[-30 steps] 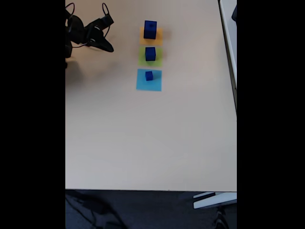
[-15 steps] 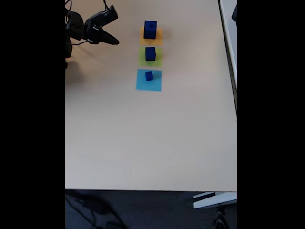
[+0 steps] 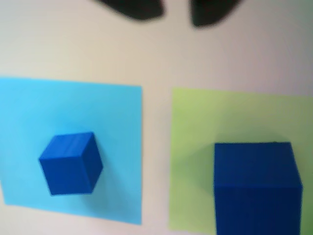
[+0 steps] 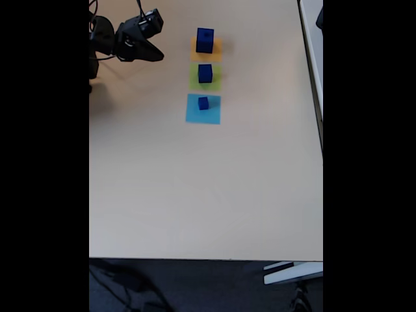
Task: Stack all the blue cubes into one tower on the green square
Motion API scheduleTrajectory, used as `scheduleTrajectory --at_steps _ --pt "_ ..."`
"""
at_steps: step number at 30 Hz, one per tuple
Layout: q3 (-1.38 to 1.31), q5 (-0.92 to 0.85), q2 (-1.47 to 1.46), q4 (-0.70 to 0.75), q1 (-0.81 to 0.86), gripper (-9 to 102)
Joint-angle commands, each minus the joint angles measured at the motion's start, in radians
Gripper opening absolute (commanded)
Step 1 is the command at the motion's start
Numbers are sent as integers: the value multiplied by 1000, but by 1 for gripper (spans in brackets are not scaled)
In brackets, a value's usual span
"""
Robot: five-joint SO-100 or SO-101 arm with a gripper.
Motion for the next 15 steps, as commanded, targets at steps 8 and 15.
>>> scheduleTrajectory --at_steps 8,15 --pt "-48 51 25 -103 14 0" --pt "-270 31 -313 -149 23 0"
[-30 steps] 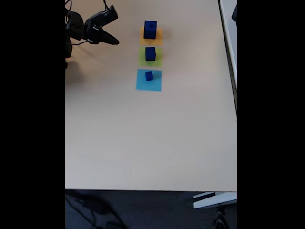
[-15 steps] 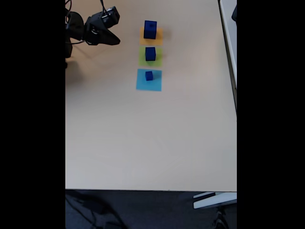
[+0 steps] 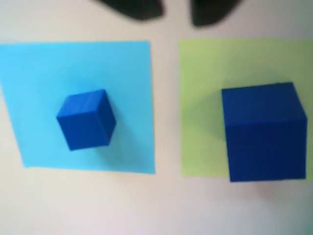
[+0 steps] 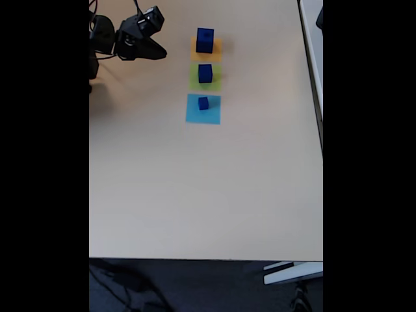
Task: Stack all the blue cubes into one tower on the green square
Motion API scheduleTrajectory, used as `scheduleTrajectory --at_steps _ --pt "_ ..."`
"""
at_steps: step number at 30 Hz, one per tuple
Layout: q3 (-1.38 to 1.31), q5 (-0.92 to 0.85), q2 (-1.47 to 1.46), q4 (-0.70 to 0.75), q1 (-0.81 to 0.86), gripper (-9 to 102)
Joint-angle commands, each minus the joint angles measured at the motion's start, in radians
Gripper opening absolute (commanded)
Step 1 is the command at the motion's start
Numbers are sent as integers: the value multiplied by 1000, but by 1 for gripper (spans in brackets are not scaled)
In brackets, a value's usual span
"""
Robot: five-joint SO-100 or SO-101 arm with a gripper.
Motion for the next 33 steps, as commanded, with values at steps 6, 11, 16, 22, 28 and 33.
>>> scheduleTrajectory --at_steps 6,11,16,22,28,33 --pt "-402 -3 -440 -38 -9 0" --pt "-531 14 -615 -58 -26 0" --pt "-641 34 -767 -74 -58 0" --pt "-838 37 -963 -49 -106 0" --pt "-1009 153 -1131 81 -218 0" --pt "-1183 245 -1293 166 -296 0"
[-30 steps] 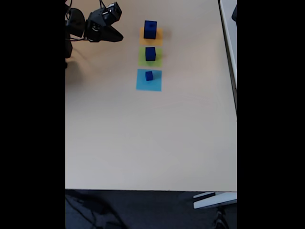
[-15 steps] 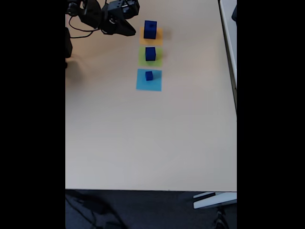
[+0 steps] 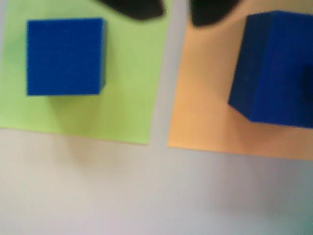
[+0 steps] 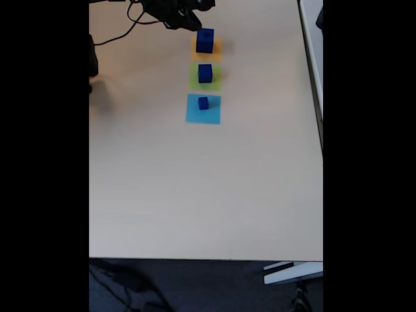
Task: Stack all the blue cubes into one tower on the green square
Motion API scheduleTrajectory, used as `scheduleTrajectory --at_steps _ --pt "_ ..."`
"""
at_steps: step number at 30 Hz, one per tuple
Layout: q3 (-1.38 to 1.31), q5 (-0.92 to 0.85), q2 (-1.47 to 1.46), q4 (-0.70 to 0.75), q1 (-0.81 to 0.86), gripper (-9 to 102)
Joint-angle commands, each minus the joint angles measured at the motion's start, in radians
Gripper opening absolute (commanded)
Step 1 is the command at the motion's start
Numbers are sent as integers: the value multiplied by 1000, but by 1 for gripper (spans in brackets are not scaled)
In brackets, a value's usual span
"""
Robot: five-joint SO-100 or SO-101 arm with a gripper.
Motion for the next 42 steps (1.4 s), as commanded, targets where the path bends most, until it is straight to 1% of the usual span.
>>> scheduleTrajectory --at_steps 1,5,14,20,26,36,42 --pt "-183 49 -78 60 -38 0" --pt "-255 117 -160 77 -69 0" --pt "-310 232 -276 104 -110 0" --pt "-347 250 -334 112 -143 0" --pt "-449 267 -399 221 -149 0" --pt "-537 304 -471 252 -170 0" --pt "-735 307 -583 399 -172 0"
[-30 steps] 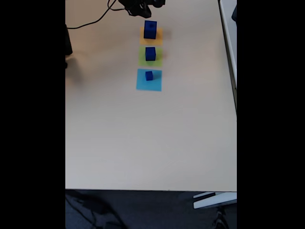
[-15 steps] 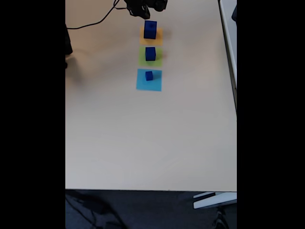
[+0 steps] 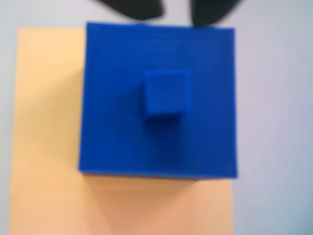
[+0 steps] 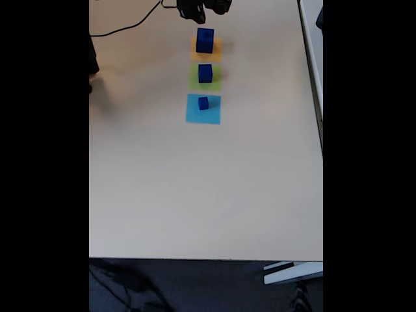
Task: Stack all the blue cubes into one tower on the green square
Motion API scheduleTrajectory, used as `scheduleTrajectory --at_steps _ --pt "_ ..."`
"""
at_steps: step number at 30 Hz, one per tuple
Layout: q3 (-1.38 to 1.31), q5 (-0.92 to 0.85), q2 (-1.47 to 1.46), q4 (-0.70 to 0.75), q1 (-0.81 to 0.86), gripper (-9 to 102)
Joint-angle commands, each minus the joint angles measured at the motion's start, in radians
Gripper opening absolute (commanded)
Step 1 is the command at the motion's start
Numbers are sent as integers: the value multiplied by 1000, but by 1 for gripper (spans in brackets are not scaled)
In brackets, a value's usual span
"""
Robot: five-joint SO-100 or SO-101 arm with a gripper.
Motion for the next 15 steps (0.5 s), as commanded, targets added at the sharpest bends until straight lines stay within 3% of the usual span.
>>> scheduleTrajectory --at_steps 1,15 --pt "-140 12 -15 61 -5 1" --pt "-178 14 -58 89 -3 4"
